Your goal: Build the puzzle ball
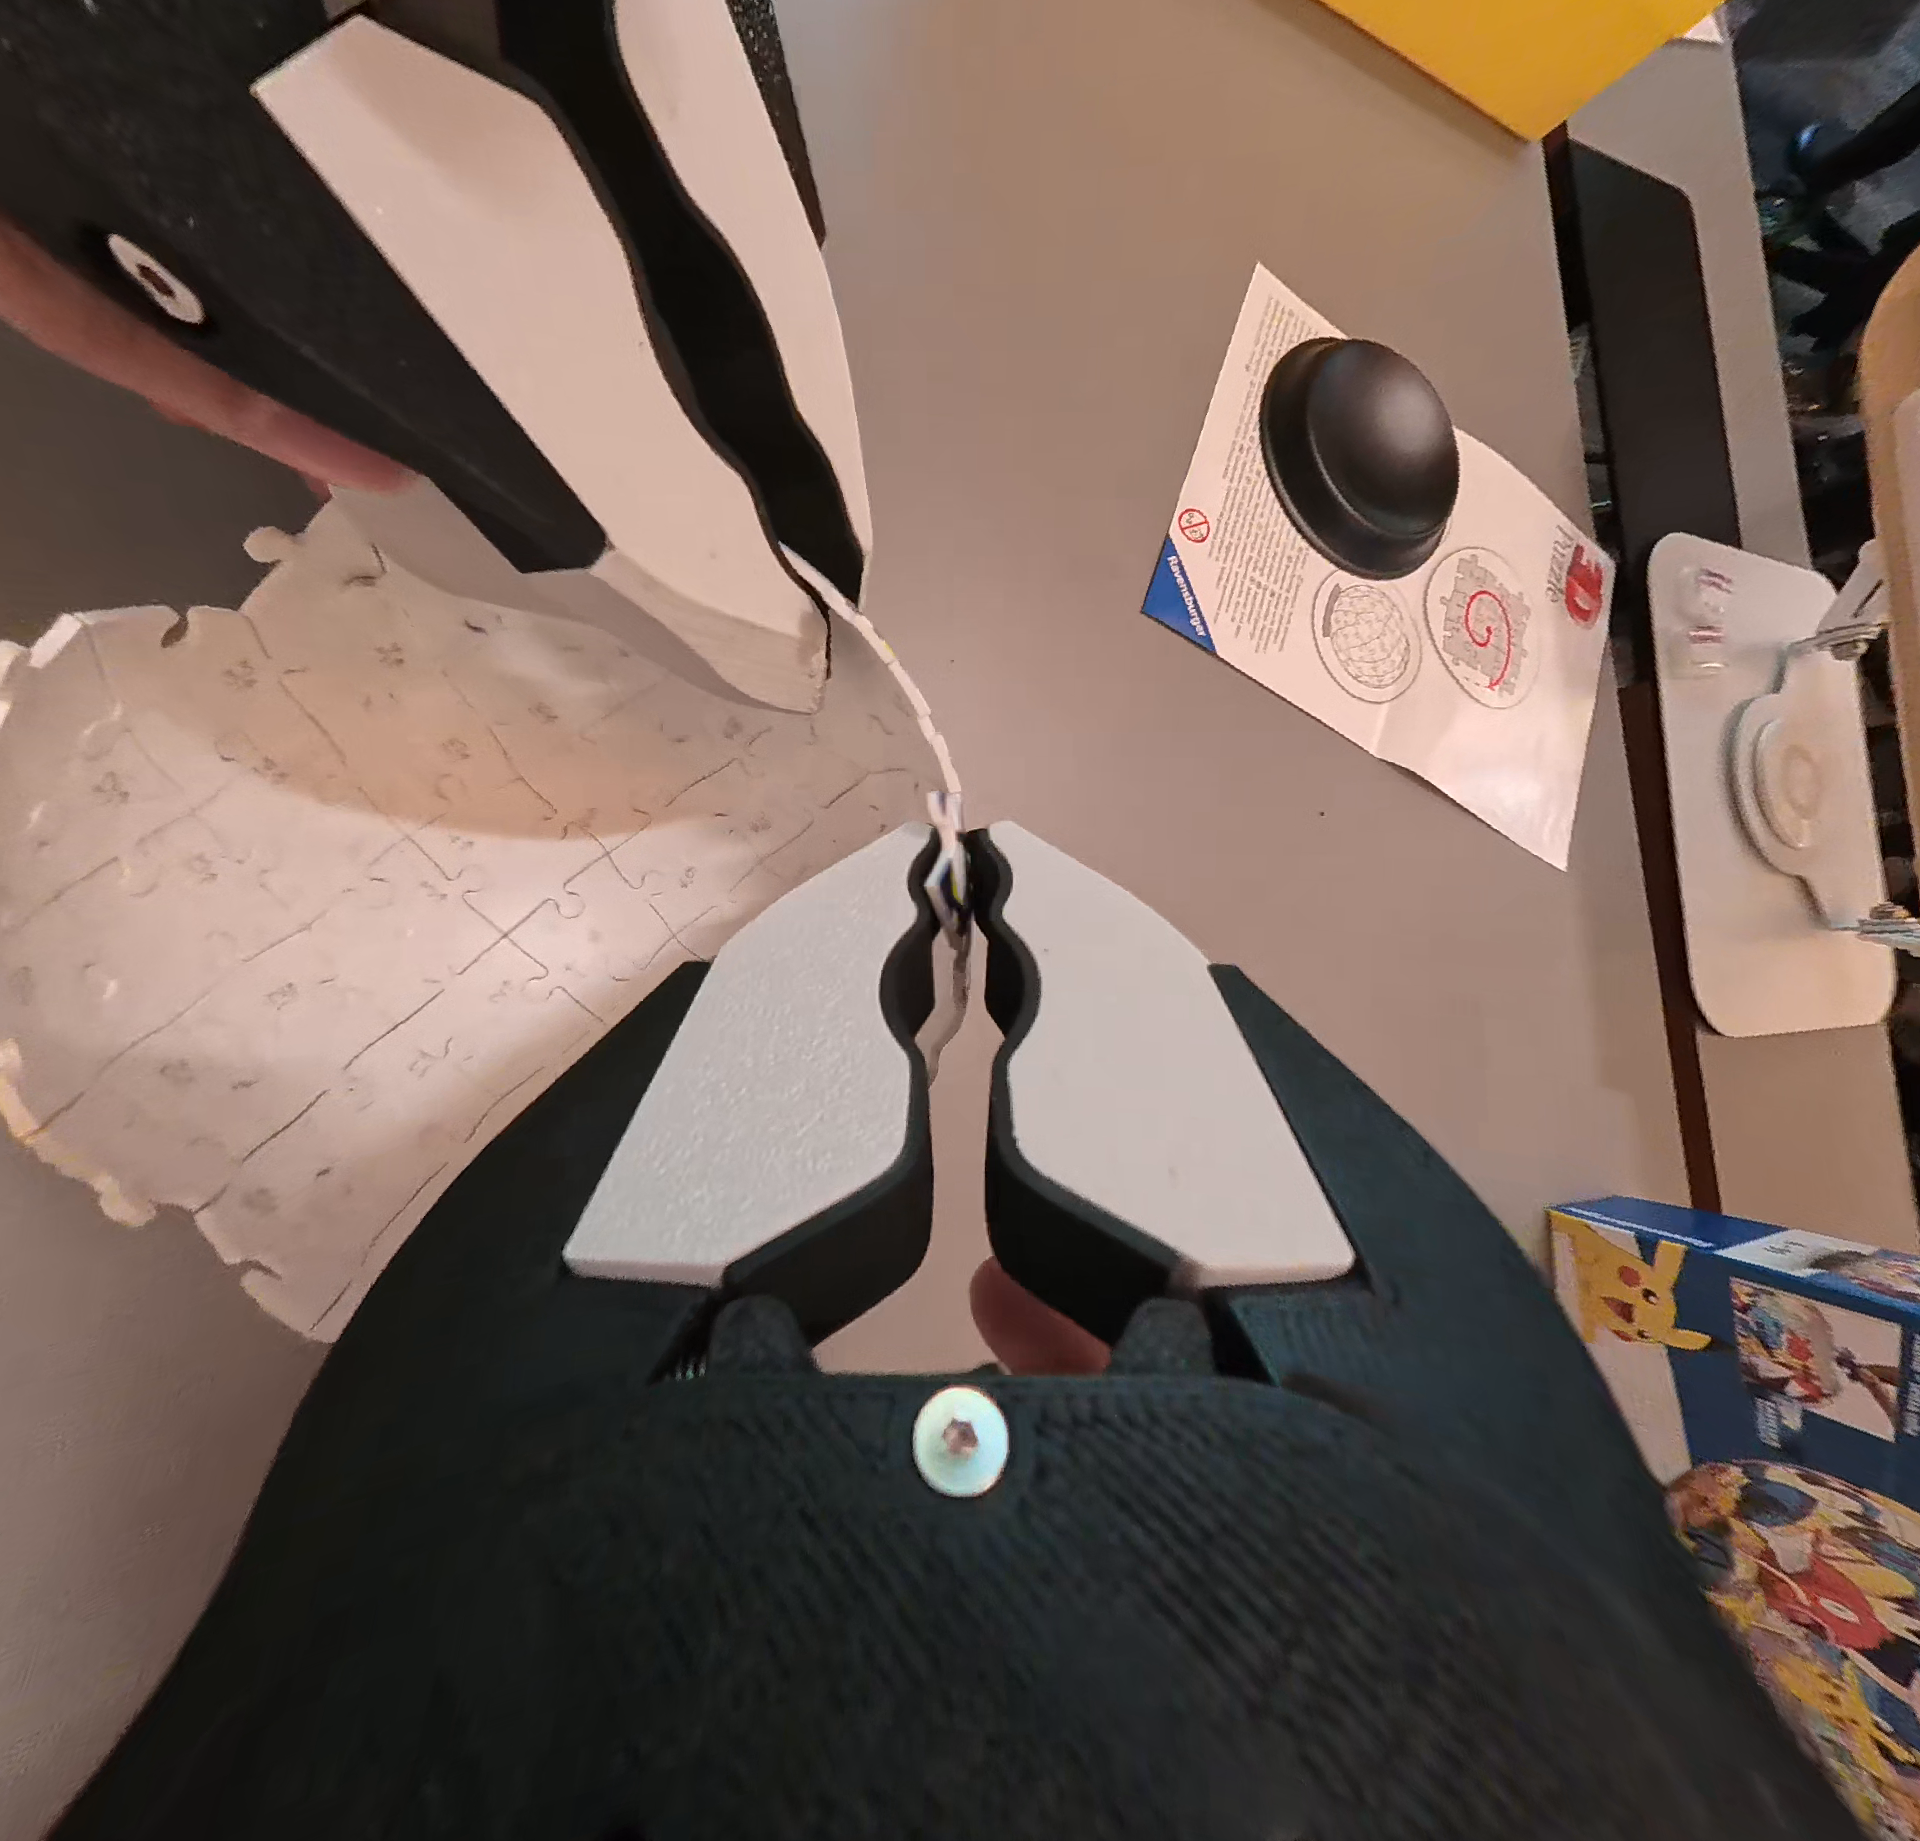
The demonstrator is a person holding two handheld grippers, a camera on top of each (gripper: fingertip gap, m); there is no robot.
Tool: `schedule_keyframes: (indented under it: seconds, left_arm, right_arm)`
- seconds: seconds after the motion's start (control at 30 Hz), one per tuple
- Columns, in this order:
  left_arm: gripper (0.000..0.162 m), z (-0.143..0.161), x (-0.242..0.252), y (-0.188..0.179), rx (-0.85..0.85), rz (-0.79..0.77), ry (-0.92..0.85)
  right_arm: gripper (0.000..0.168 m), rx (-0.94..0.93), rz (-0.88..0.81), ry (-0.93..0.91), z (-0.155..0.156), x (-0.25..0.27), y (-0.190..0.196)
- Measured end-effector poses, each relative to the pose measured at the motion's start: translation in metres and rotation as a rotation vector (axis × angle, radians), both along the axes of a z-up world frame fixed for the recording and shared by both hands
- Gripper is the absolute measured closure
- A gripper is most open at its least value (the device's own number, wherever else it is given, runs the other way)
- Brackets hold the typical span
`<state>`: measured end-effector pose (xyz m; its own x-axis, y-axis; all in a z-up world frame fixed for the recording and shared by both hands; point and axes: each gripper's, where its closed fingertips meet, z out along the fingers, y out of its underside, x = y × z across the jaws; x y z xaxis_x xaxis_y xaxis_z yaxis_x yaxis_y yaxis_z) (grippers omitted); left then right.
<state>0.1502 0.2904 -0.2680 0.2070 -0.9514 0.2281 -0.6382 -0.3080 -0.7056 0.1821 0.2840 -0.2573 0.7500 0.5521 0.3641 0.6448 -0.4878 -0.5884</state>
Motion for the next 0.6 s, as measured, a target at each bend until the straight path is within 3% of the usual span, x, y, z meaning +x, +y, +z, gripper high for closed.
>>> schedule_keyframes:
  seconds: [0.03, 0.37, 0.6]
  left_arm:
    - [0.150, 0.0001, 0.0001, 0.0000, 0.002, -0.001, -0.001]
    - [0.150, 0.0012, 0.0020, -0.0013, 0.001, -0.003, -0.010]
    - [0.150, -0.0001, 0.0029, -0.0022, -0.001, -0.009, -0.006]
  right_arm:
    - [0.165, -0.012, -0.003, 0.017, 0.0001, -0.0003, -0.0007]
    - [0.156, 0.000, -0.001, 0.083, 0.0046, 0.0030, -0.0001]
    - [0.165, -0.046, 0.021, 0.114, 0.0027, 0.0015, -0.0037]
